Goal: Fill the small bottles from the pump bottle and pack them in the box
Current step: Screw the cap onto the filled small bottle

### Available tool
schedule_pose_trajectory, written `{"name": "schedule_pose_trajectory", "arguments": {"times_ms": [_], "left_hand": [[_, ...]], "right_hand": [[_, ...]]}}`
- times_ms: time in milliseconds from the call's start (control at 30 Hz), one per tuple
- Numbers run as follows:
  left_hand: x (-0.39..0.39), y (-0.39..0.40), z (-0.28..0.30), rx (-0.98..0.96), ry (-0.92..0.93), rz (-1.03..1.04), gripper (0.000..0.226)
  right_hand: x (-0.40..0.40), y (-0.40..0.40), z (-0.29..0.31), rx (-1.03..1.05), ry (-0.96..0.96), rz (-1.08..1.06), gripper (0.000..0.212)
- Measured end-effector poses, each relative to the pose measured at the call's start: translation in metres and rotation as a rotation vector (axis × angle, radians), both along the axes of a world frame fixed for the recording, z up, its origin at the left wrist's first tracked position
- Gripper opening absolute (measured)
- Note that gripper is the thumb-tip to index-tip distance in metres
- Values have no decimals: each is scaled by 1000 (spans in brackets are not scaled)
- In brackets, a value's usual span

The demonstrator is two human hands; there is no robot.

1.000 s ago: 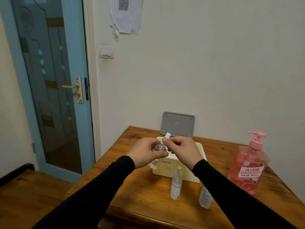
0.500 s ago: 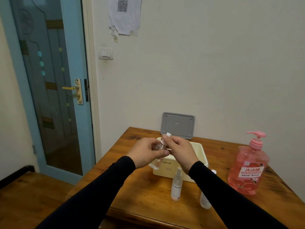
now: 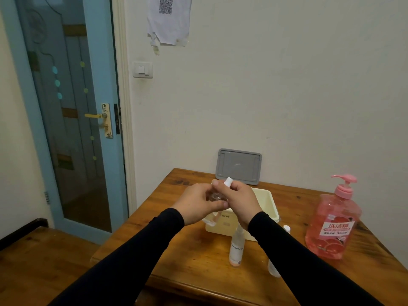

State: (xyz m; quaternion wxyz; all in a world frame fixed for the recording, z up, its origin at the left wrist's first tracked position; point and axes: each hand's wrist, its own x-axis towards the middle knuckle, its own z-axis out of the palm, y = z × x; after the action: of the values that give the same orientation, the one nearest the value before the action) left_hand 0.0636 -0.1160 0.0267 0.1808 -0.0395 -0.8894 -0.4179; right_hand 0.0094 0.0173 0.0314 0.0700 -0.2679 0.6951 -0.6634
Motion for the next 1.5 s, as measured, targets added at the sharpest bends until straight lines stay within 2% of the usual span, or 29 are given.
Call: {"name": "schedule_pose_trajectory", "arguments": {"times_ms": [133,200,333,467,533,700,833,900,1033,1167,1267,1400,1500], "left_hand": [[-2,-5,-1,5,-19,18,20],[-2,-9,-1,1,-28,44,22],[-4,-14,-4,-44,-32,93,26],[-4,-10,-5,-90,-29,106,32],[-4,-8,-6,-86,-19,100,34],[-6,0,-5,-45,-19,38,40],[-8,-4,-4,-32,-33,53,20],[-7,-10,-5,-8,-37,75,23],[-7,-14,-4,-25,-42,101,26],[-6,-9,-5,-52,-43,99,26],[-6,-5,-6,-59,-25,84,27],[-8,1,-6,-24,-37,26,35],[-8,-1,-4,40,-56,2,21]], "right_hand": [[3,-1,1,-56,-173,62,37],[3,0,4,-41,-215,89,35],[1,7,2,79,-65,94,28],[-5,11,-1,170,103,-43,23],[-9,10,-2,165,77,-86,27],[-6,3,-3,67,-13,6,31],[-3,1,-3,-9,-197,74,36],[-3,4,-1,-40,-254,119,34],[-5,11,-3,25,-94,138,25],[-8,12,-5,113,18,-28,24],[-12,10,-7,139,18,-55,36],[-8,7,-5,125,-2,82,30],[-8,8,-3,83,-85,142,35]]}}
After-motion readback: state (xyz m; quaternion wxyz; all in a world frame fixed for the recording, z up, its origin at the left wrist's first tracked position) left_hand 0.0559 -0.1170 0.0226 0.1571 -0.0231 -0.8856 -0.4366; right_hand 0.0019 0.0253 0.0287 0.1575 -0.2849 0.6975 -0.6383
